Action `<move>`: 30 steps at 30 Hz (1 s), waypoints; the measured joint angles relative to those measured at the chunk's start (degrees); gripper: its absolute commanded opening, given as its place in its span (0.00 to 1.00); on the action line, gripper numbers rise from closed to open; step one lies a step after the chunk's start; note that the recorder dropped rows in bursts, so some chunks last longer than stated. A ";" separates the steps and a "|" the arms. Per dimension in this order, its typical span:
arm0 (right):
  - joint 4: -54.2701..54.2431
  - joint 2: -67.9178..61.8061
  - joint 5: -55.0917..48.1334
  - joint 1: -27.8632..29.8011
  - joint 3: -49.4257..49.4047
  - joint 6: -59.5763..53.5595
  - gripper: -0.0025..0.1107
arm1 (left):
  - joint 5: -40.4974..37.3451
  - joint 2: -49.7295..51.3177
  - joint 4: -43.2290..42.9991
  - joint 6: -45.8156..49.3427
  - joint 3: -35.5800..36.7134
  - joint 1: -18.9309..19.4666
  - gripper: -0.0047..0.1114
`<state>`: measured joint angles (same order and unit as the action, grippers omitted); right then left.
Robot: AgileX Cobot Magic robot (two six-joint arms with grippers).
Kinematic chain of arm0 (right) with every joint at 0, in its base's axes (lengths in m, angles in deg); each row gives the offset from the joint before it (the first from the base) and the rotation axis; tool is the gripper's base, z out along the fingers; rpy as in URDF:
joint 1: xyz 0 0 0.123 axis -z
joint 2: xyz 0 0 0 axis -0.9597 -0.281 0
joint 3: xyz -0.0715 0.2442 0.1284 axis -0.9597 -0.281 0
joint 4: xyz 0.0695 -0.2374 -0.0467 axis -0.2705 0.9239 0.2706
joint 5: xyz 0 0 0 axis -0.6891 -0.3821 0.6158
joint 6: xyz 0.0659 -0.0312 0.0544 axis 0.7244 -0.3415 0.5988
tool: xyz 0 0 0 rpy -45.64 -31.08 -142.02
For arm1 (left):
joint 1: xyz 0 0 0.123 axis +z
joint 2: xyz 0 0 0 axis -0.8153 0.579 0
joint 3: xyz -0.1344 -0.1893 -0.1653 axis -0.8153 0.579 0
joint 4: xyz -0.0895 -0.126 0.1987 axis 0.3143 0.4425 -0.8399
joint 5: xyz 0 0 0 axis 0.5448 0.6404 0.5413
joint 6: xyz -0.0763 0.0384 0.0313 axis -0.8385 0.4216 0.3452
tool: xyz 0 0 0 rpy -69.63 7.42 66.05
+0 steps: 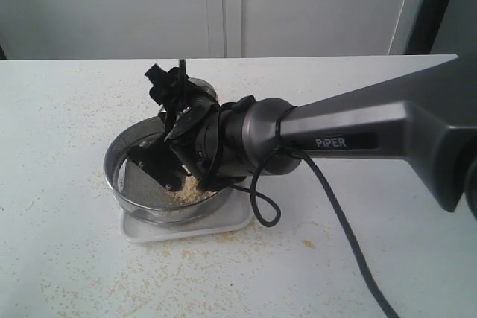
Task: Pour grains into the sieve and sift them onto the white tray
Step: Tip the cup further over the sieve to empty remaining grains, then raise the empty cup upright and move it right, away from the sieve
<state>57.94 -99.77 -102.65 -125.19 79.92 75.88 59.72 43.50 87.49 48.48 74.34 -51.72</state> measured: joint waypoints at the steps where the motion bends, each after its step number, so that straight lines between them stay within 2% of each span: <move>1: -0.53 0.12 0.61 0.12 0.00 3.69 0.02 | 0.00 0.00 0.00 0.00 0.00 0.00 0.04; 4: -2.04 0.24 -0.25 0.12 -0.10 7.34 0.02 | 0.00 0.00 0.00 0.00 0.00 0.00 0.04; 11: -7.93 4.30 1.67 0.35 -0.10 32.47 0.02 | 0.00 0.00 0.00 0.00 0.00 0.00 0.04; 16: -12.65 9.73 8.46 2.09 -0.36 51.04 0.02 | 0.00 0.00 0.00 0.00 0.00 0.00 0.04; 21: -16.61 13.36 15.23 4.45 -2.44 64.93 0.02 | 0.00 0.00 0.00 0.00 0.00 0.00 0.04; 24: -16.96 14.67 19.32 5.95 -4.51 70.59 0.02 | 0.00 0.00 0.00 0.00 0.00 0.00 0.04; 30: -17.50 17.32 30.42 9.74 -8.22 73.86 0.02 | 0.00 0.00 0.00 0.00 0.00 0.00 0.04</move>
<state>40.44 -82.45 -72.22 -115.45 71.71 149.75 59.72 43.50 87.49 48.48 74.34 -51.72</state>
